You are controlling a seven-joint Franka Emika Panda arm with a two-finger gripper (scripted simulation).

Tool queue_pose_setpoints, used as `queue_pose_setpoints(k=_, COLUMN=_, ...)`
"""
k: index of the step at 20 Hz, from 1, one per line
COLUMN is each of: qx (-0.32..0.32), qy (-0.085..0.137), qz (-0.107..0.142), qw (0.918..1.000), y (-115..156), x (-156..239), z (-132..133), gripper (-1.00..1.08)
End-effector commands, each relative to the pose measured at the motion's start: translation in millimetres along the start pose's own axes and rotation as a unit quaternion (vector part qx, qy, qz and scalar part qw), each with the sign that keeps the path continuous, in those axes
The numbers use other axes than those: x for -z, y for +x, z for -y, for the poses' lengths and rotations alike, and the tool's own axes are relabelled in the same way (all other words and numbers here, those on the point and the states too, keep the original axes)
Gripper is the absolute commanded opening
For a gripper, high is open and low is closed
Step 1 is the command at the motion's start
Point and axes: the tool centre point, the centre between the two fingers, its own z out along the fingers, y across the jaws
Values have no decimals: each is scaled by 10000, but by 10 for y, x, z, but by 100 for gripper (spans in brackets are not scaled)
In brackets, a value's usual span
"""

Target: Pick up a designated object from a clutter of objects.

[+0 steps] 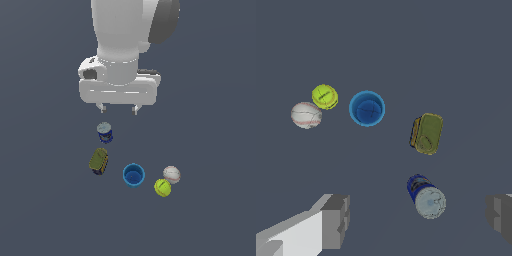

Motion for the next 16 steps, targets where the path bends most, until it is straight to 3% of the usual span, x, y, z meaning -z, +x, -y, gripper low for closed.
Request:
queue_pose_setpoints(k=1, qx=0, qy=0, qz=0, qw=10000, y=0, x=0, z=0, gripper=100)
queue_pose_setpoints(k=9, qx=42, qy=36, qz=-68, qw=10000, y=-17, x=124, z=234, gripper=100)
queue_pose_setpoints(k=16, qx=109, qy=31, qz=-65, qw=9999, y=13, x=95, z=269, gripper=100)
